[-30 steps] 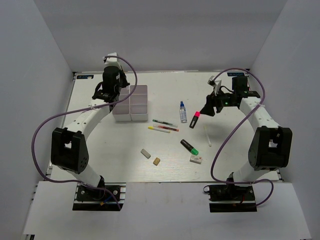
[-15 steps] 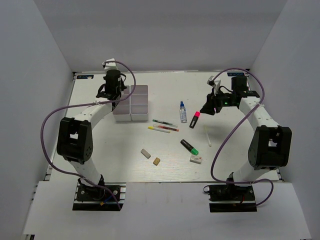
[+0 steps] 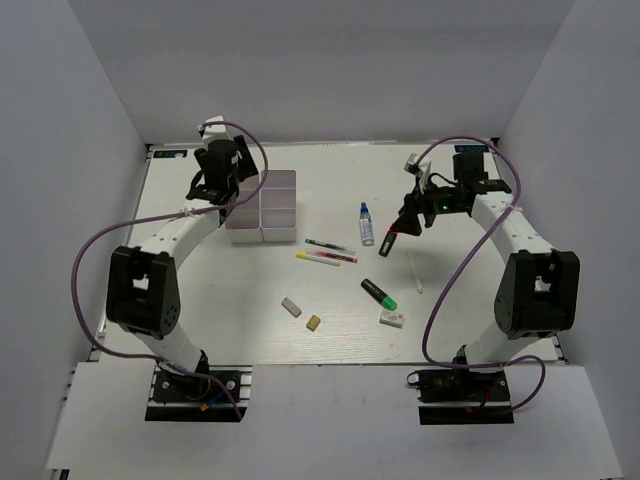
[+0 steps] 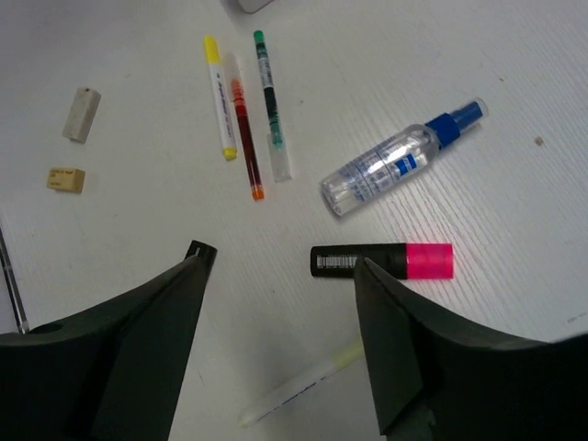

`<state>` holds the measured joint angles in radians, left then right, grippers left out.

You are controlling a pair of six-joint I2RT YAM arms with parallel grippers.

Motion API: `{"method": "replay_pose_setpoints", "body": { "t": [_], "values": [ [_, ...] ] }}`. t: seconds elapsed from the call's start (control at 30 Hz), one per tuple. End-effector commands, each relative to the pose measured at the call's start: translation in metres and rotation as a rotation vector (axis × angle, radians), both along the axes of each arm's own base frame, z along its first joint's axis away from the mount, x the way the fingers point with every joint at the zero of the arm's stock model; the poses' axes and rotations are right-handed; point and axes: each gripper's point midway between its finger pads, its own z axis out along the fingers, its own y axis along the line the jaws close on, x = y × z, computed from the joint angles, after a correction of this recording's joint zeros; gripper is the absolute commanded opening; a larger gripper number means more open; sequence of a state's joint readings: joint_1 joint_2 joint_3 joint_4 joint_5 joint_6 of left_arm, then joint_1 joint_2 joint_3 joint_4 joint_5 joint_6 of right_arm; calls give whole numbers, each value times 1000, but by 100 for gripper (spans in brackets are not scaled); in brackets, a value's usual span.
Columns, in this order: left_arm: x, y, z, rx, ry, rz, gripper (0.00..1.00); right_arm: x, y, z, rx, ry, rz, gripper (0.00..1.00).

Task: Sort the stationery into containers
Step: Place the stationery into the container, then grab a piece of stationery with the right arm

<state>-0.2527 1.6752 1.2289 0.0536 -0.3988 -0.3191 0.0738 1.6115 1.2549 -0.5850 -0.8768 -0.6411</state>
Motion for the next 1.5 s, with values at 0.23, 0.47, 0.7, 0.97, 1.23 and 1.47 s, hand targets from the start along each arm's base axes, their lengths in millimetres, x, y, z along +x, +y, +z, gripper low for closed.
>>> {"method": "replay_pose_setpoints", "body": {
  "t": [0.23, 0.47, 0.7, 0.97, 1.23, 1.47],
  "values": [
    [-90, -18, 60, -179, 24, -165, 87, -28, 93, -18, -29, -55, 390, 72],
    [-187, -27, -18, -349, 303, -193, 73, -19, 155, -37, -180, -47, 385, 29],
    [-244, -23, -53, -502, 309, -143, 71, -19, 195, -59, -292, 31, 323, 34],
    [-259, -18, -67, -497, 375, -109, 75, -37, 213, -92, -418, 44, 232, 39],
    [-258, -20, -67, -501, 378, -116, 75, -29, 216, -117, -539, 9, 68, 43],
    [-258, -20, -69, -500, 387, -113, 75, -21, 209, -130, -602, -16, -9, 43]
  ]
}}
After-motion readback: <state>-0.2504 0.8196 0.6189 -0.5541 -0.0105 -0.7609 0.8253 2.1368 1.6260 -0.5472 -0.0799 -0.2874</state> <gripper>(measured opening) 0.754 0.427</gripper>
